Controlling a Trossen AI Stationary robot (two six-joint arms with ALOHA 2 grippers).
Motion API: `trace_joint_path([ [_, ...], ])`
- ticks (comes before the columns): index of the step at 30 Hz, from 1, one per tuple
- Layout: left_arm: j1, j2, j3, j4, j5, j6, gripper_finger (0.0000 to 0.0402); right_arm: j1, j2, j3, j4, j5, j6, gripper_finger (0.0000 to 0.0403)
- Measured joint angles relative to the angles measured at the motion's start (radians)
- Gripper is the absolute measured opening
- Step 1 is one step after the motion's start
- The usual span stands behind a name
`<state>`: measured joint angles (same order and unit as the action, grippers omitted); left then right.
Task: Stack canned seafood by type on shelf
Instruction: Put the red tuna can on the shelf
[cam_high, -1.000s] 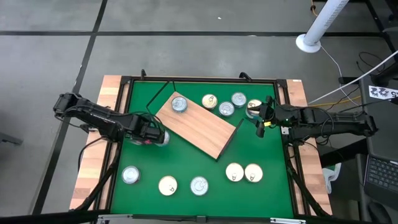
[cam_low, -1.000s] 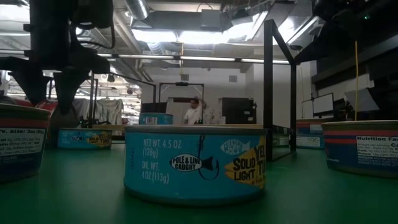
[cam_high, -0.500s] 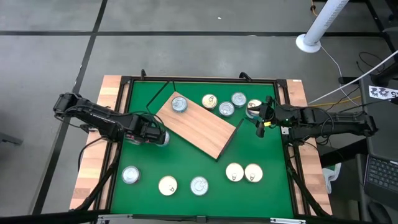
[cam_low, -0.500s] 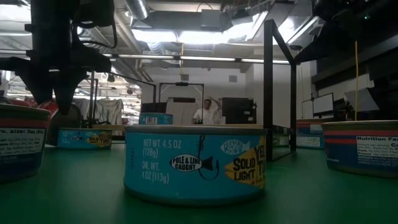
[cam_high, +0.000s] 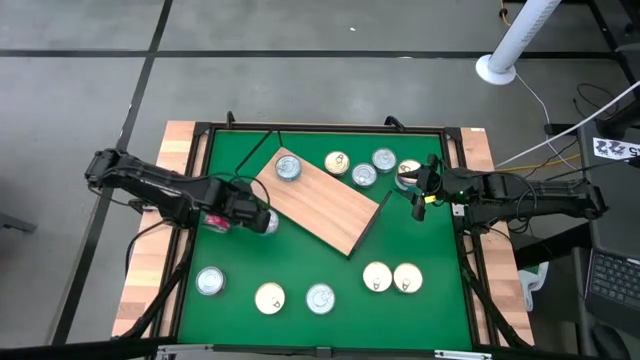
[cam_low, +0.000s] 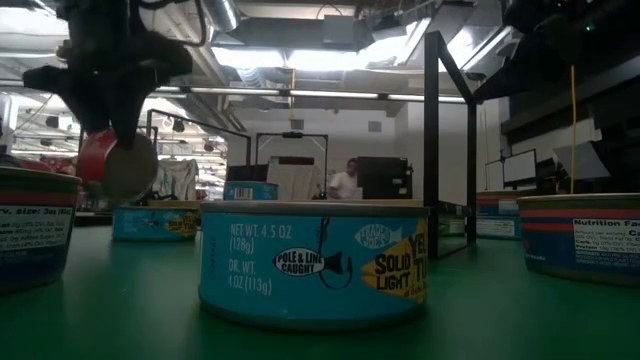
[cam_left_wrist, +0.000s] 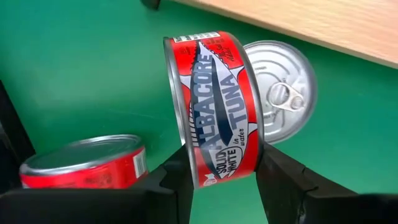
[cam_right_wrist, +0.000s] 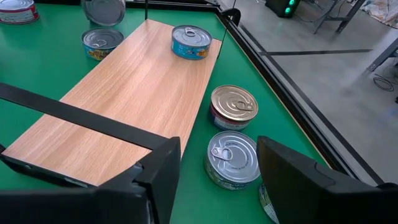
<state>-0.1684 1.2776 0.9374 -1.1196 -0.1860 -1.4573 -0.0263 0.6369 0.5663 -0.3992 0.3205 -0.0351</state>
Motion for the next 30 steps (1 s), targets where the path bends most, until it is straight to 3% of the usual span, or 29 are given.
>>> trace_joint_path([
  [6, 0.000, -0.007, 0.064, -0.016, -0.018, 0.099, 0.0132, 0.000, 0.000, 0.000, 0.000, 0.000, 0.000, 0.0211],
  [18, -0.002, -0.007, 0.119, 0.156, -0.220, 0.353, 0.0133, 0.000, 0.000, 0.000, 0.000, 0.000, 0.000, 0.0211],
  [25, -0.002, -0.007, 0.119, 0.413, -0.340, 0.670, 0.0133, 0.000, 0.000, 0.000, 0.000, 0.000, 0.000, 0.0211],
  [30, -0.002, -0.006, 0.119, 0.487, -0.449, 0.911, 0.0133, 0.000, 0.000, 0.000, 0.000, 0.000, 0.001, 0.0211],
])
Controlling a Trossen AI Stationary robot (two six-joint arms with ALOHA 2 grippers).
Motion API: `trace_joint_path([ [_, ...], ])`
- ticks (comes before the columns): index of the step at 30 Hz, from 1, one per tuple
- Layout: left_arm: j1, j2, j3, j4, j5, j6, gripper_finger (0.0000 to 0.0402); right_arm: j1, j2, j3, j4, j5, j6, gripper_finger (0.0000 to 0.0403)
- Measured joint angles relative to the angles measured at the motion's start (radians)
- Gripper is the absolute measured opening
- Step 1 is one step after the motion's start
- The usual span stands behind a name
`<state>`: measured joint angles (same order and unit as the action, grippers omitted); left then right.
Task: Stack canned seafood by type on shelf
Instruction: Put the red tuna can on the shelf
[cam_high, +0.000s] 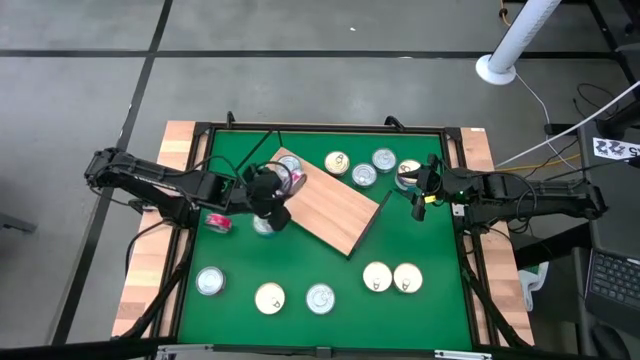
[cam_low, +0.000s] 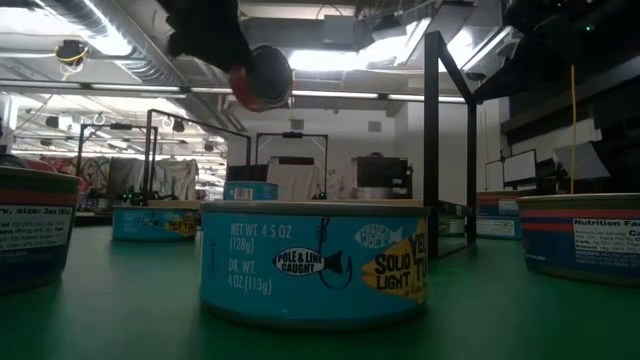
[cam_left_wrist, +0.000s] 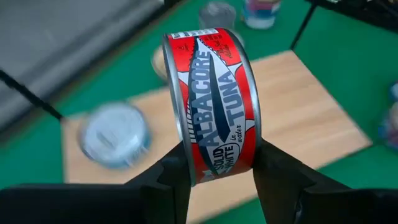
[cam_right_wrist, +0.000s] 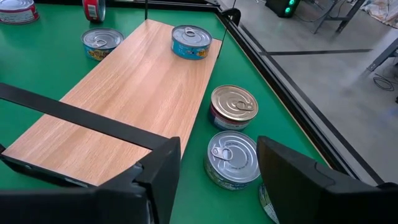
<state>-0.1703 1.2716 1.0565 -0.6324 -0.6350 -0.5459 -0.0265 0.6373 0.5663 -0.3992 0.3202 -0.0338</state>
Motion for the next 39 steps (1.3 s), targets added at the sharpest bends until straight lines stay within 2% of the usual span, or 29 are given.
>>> trace_joint_path([
  [5, 0.000, 0.017, 0.000, -0.020, -0.092, 0.118, 0.0133, 0.000, 0.000, 0.000, -0.001, 0.000, 0.002, 0.0211],
  [9, 0.000, 0.082, 0.000, -0.064, -0.096, 0.207, 0.0133, 0.000, 0.000, 0.000, -0.001, 0.000, 0.002, 0.0211],
  [18, -0.022, 0.269, 0.000, -0.191, -0.119, 0.306, 0.0133, 0.000, 0.000, 0.000, -0.003, 0.000, 0.002, 0.0211],
  [26, -0.041, 0.320, 0.000, -0.386, -0.137, 0.231, 0.0134, 0.000, 0.000, 0.000, -0.004, 0.000, 0.003, 0.0211],
  [34, -0.023, 0.385, -0.003, -0.437, -0.139, 0.252, 0.0135, 0.000, 0.000, 0.000, -0.004, 0.000, 0.003, 0.0211],
  [39, -0.001, 0.424, -0.002, -0.436, -0.156, 0.291, 0.0154, 0.000, 0.000, 0.000, -0.004, 0.000, 0.003, 0.0211],
])
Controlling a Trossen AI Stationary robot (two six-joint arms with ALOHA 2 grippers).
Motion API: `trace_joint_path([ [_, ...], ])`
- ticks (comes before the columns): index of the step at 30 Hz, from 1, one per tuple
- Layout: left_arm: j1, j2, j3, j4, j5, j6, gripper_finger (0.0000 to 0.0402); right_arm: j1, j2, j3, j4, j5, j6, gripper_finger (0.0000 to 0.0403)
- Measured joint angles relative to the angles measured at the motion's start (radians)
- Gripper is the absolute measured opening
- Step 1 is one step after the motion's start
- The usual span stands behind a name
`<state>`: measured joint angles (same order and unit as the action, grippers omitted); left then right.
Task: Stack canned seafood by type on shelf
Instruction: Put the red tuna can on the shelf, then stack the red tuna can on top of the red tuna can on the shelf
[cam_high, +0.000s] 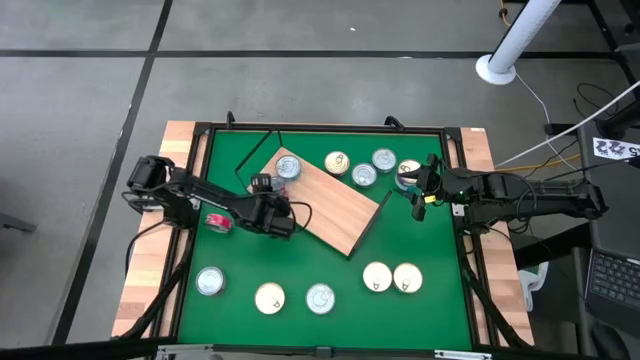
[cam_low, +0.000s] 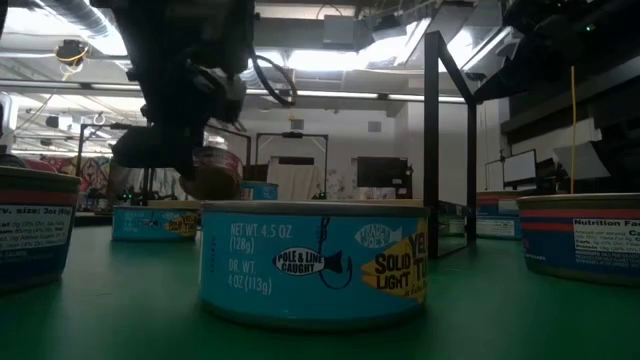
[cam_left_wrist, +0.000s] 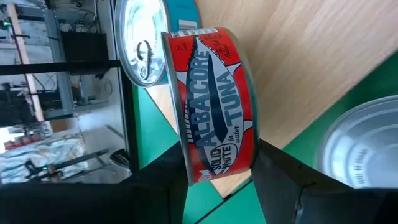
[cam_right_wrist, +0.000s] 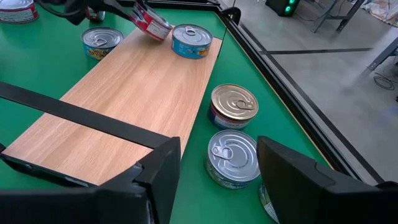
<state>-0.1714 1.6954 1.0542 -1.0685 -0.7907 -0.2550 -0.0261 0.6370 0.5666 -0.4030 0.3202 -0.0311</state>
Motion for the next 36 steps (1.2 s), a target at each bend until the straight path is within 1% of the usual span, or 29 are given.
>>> trace_joint_path([
  [5, 0.017, 0.008, 0.000, 0.002, 0.015, 0.063, 0.0171, 0.000, 0.000, 0.000, 0.000, 0.000, 0.000, 0.0211],
  [9, 0.026, 0.008, 0.000, 0.000, 0.043, 0.071, 0.0180, 0.000, 0.000, 0.000, -0.005, 0.000, 0.000, 0.0211],
  [11, 0.030, 0.008, -0.001, 0.000, 0.059, 0.050, 0.0187, 0.000, 0.000, 0.000, -0.005, 0.000, 0.000, 0.0211],
  [21, 0.029, 0.008, -0.001, 0.002, 0.058, -0.033, 0.0240, 0.000, 0.000, 0.000, -0.013, 0.000, 0.000, 0.0211],
  [26, 0.007, 0.009, 0.032, -0.054, 0.057, -0.040, 0.0245, 0.000, 0.000, 0.000, -0.018, 0.000, 0.000, 0.0211],
  [30, -0.020, 0.009, 0.093, -0.124, 0.061, -0.101, 0.0242, 0.000, 0.000, 0.000, -0.018, 0.000, 0.000, 0.0211],
  [33, -0.039, 0.009, 0.155, -0.187, 0.117, -0.155, 0.0242, 0.000, 0.000, 0.000, -0.018, 0.000, 0.000, 0.0211],
  [36, -0.054, 0.009, 0.215, -0.233, 0.210, -0.223, 0.0242, 0.000, 0.000, 0.000, -0.018, 0.000, 0.000, 0.0211],
])
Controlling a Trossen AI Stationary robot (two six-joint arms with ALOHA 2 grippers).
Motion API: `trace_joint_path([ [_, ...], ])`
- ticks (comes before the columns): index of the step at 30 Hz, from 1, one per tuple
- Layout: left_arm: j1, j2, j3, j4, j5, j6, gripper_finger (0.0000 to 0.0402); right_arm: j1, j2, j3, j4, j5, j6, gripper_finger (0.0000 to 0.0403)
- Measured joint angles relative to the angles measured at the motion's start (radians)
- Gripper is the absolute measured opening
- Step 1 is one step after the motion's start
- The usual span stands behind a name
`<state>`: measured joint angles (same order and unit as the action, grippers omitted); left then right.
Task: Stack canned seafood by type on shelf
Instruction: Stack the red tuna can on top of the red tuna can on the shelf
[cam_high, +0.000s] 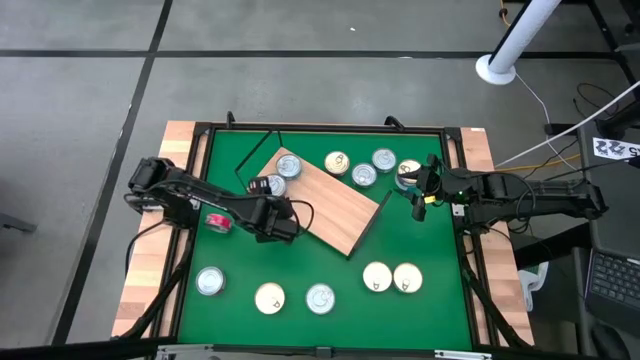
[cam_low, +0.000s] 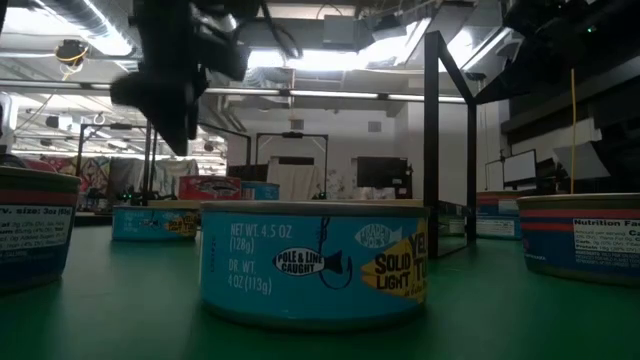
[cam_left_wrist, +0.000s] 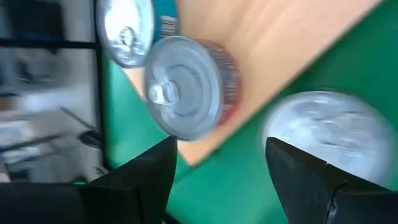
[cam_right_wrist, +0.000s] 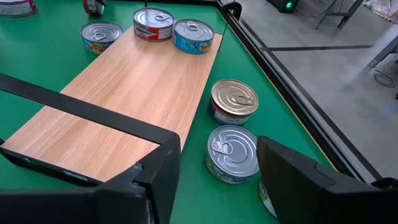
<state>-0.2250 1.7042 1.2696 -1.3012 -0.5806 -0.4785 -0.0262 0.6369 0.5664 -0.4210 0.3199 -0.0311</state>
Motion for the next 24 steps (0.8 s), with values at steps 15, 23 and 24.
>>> trace_joint_path([
  [15, -0.084, 0.000, 0.075, -0.191, 0.446, -0.346, 0.0241, 0.000, 0.000, 0.000, 0.000, 0.000, 0.000, 0.0211],
  [23, -0.091, 0.000, 0.075, -0.212, 0.672, -0.816, 0.0241, 0.000, 0.000, 0.000, 0.000, 0.000, 0.000, 0.0211],
  [24, -0.091, 0.000, 0.075, -0.212, 0.690, -0.869, 0.0241, 0.000, 0.000, 0.000, 0.000, 0.000, 0.000, 0.0211],
])
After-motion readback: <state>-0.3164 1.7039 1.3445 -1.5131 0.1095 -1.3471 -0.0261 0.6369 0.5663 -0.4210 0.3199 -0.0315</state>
